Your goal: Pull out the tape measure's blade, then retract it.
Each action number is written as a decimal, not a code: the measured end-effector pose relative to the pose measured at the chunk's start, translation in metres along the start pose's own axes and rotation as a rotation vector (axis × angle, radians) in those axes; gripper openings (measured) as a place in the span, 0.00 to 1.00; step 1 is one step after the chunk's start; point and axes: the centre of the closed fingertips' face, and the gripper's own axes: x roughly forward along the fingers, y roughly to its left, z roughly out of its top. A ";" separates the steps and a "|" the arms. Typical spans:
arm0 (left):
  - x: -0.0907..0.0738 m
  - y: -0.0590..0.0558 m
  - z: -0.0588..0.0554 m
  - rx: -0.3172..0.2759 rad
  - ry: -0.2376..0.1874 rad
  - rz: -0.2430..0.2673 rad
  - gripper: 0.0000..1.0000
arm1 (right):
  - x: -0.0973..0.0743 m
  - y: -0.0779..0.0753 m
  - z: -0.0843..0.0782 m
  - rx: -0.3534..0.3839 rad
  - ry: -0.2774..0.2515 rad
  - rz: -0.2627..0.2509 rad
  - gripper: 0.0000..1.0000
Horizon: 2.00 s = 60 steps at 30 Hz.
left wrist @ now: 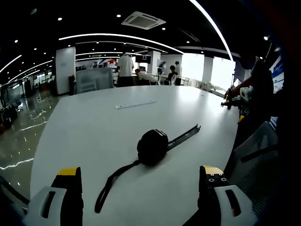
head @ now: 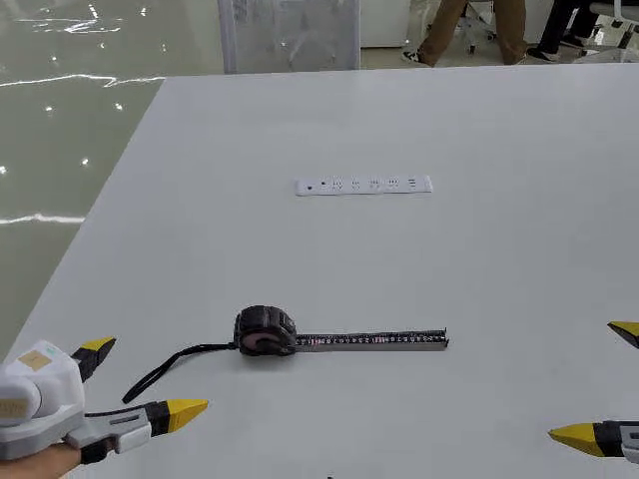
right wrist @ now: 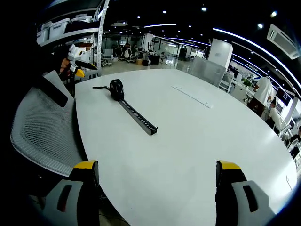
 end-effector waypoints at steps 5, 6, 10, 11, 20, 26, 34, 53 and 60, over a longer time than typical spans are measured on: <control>0.012 -0.005 0.006 -0.008 0.007 0.016 1.00 | 0.007 0.001 0.005 -0.025 0.017 0.031 1.00; 0.015 -0.005 0.006 -0.035 0.001 0.023 1.00 | 0.008 0.000 0.008 -0.024 0.019 0.035 1.00; 0.024 -0.010 0.003 -0.145 0.003 0.030 1.00 | 0.011 -0.002 0.016 -0.038 0.018 0.045 1.00; 0.026 -0.009 0.004 -0.147 -0.009 0.039 1.00 | 0.013 -0.003 0.017 -0.042 0.022 0.050 1.00; 0.030 -0.004 0.002 -0.119 0.015 0.088 1.00 | 0.024 -0.005 0.023 -0.114 0.065 0.094 1.00; 0.043 -0.011 0.018 -0.079 -0.017 0.085 1.00 | 0.034 -0.007 0.032 -0.144 0.081 0.127 1.00; 0.069 -0.017 0.023 -0.054 -0.036 0.145 1.00 | 0.056 -0.005 0.036 -0.190 0.113 0.184 0.99; 0.099 -0.032 0.007 -0.075 -0.064 0.182 1.00 | 0.113 -0.005 0.053 -0.329 0.201 0.322 0.95; 0.121 -0.051 -0.003 -0.086 -0.074 0.110 1.00 | 0.142 -0.003 0.033 -0.366 0.299 0.395 0.88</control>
